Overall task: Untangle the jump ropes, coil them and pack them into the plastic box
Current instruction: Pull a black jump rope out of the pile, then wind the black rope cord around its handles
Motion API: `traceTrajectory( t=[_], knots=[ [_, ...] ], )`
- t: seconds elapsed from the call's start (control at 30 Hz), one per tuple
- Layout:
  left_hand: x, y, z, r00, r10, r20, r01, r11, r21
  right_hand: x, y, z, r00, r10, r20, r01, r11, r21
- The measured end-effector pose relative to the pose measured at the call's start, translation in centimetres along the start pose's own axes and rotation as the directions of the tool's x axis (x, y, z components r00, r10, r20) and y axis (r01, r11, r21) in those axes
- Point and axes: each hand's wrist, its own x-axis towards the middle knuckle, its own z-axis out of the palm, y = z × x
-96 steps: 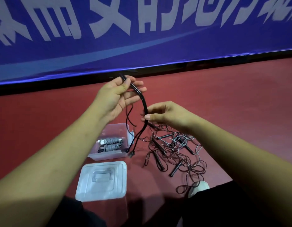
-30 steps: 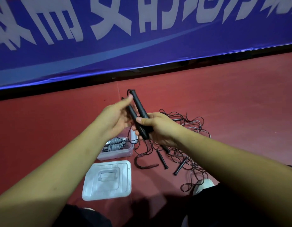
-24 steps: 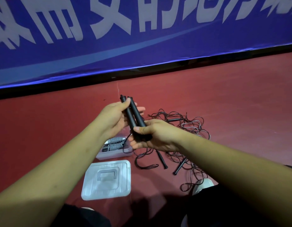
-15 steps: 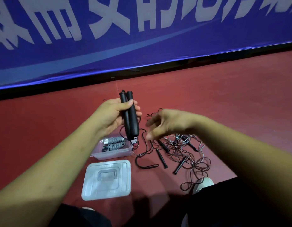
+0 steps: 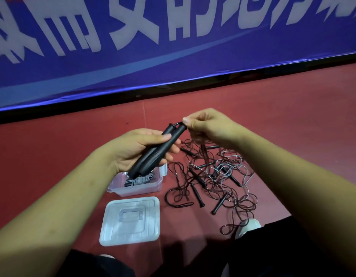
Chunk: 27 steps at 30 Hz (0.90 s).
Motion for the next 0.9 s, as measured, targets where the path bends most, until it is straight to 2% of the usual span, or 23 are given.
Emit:
traceTrajectory(
  t=[0.07, 0.13, 0.27, 0.33, 0.5, 0.7, 0.77, 0.83, 0.9],
  knots=[
    [-0.1, -0.3, -0.2, 1.0, -0.012, 0.0, 0.012, 1.0, -0.013, -0.1, -0.5, -1.5, 0.997, -0.038, -0.063, 0.035, 0.998, -0.047],
    [-0.3, -0.8, -0.5, 0.997, -0.047, 0.06, 0.052, 0.996, -0.071, -0.4, -0.9, -2.8, 0.99, -0.06, -0.124, 0.054, 0.997, -0.05],
    [0.1, -1.8, -0.3, 0.979, -0.091, 0.185, 0.116, 0.985, -0.13, -1.1, -1.3, -4.3, 0.996, -0.023, -0.09, 0.006, 0.982, -0.187],
    [0.2, -2.1, 0.2, 0.979, -0.109, 0.171, 0.125, 0.989, -0.082, -1.3, -1.5, -4.1, 0.998, -0.022, -0.065, 0.003, 0.964, -0.267],
    [0.5, -2.5, 0.7, 0.997, -0.077, 0.03, 0.074, 0.991, 0.109, -1.4, -2.1, -3.9, 0.997, -0.054, -0.054, 0.029, 0.923, -0.383],
    [0.5, -2.3, 0.7, 1.0, -0.018, -0.013, 0.021, 0.947, 0.322, -1.3, -2.3, -3.7, 0.995, -0.089, -0.039, 0.058, 0.869, -0.492],
    [0.7, -2.2, 0.3, 0.998, 0.051, 0.039, -0.059, 0.966, 0.25, -1.3, -2.3, -3.8, 0.991, -0.11, -0.073, 0.067, 0.897, -0.437],
    [0.7, -1.6, 0.1, 0.98, 0.178, 0.091, -0.185, 0.98, 0.069, -1.3, -2.3, -4.3, 0.986, -0.126, -0.109, 0.079, 0.931, -0.356],
    [0.9, -0.7, -0.1, 0.945, 0.325, 0.04, -0.318, 0.939, -0.132, -1.3, -2.0, -4.6, 0.987, -0.103, -0.126, 0.06, 0.95, -0.307]
  ],
)
